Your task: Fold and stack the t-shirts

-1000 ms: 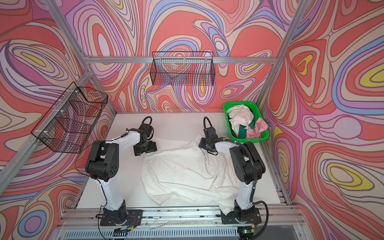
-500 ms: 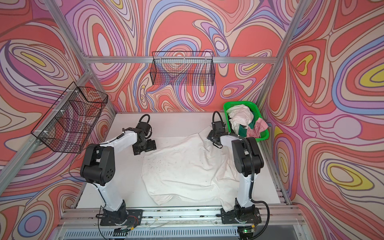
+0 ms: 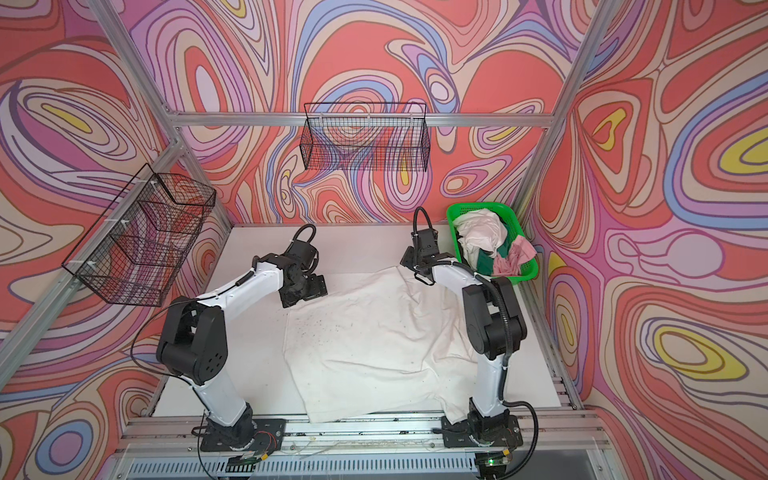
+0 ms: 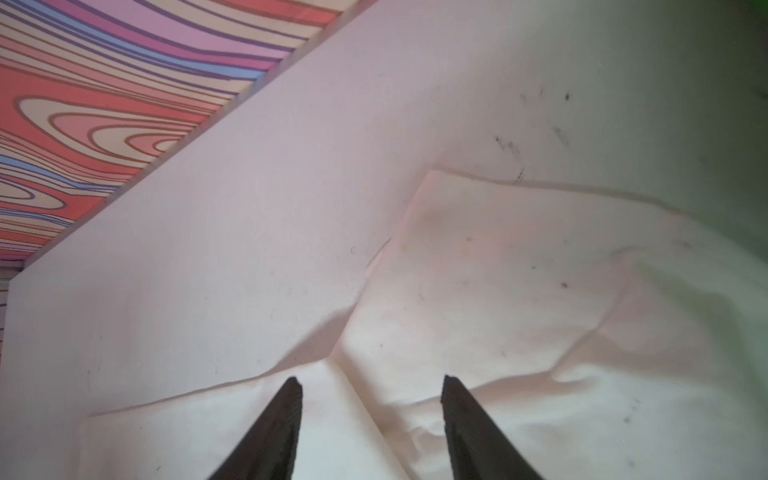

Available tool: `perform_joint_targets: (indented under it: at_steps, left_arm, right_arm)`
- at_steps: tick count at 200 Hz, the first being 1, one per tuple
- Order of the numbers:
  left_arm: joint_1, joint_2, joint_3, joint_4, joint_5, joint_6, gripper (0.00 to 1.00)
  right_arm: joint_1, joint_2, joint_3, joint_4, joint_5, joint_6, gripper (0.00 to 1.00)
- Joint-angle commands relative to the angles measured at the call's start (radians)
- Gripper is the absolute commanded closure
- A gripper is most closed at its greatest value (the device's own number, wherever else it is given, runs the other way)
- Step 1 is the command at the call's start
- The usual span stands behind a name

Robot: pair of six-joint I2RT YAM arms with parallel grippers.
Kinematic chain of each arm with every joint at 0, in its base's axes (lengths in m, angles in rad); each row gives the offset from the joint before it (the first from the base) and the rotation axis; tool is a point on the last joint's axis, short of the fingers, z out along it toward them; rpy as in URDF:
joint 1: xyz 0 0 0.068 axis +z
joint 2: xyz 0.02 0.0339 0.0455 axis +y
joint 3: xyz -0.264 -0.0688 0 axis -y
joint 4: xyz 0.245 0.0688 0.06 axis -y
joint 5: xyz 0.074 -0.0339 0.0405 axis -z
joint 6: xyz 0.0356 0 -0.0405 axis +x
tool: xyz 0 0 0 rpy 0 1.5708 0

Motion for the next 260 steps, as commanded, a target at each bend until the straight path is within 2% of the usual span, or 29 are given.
perform_joint_targets:
  at_steps: [1,50,82,102,153,166,176,182,200,216,231,248,260]
  left_arm:
    - [-0.016,0.058,0.011,-0.043,-0.021,-0.075,0.07]
    - [-0.001,0.161,0.031,-0.103,-0.064,-0.065,0.06]
    - [0.081,0.216,0.066,-0.117,-0.046,-0.025,0.07]
    - [0.116,0.267,0.119,-0.141,-0.061,0.011,0.07]
    - [0.139,0.372,0.241,-0.190,-0.100,0.083,0.07]
    - [0.162,0.396,0.283,-0.193,-0.077,0.114,0.16]
    - [0.187,0.408,0.315,-0.199,-0.052,0.113,0.19]
    - [0.199,0.412,0.339,-0.208,-0.048,0.115,0.17]
    - [0.220,0.426,0.412,-0.258,-0.127,0.164,0.14]
    - [0.292,0.424,0.414,-0.257,-0.016,0.146,0.15]
    - [0.339,0.419,0.428,-0.258,-0.037,0.154,0.15]
    - [0.390,0.421,0.455,-0.261,0.037,0.153,0.15]
    - [0.394,0.418,0.494,-0.276,0.057,0.157,0.14]
  right_arm:
    - [-0.007,0.062,0.024,-0.017,-0.021,-0.003,0.43]
    - [-0.060,0.123,-0.012,0.012,-0.034,0.012,0.44]
    - [-0.094,0.141,-0.004,0.010,-0.009,0.011,0.44]
    - [-0.104,0.176,0.024,0.002,-0.021,0.011,0.44]
    - [-0.122,0.223,0.067,-0.009,-0.004,0.016,0.44]
    - [-0.133,0.232,0.080,-0.008,-0.022,0.025,0.44]
    - [-0.134,0.242,0.104,-0.022,-0.033,0.024,0.44]
    - [-0.134,0.243,0.118,-0.032,-0.041,0.022,0.44]
    - [-0.134,0.234,0.137,-0.048,-0.053,0.016,0.44]
    - [-0.134,0.214,0.125,-0.050,-0.049,0.012,0.43]
    - [-0.134,0.201,0.126,-0.062,-0.049,0.007,0.42]
    - [-0.134,0.180,0.122,-0.060,-0.066,0.008,0.39]
    - [-0.134,0.166,0.134,-0.052,-0.078,-0.006,0.34]
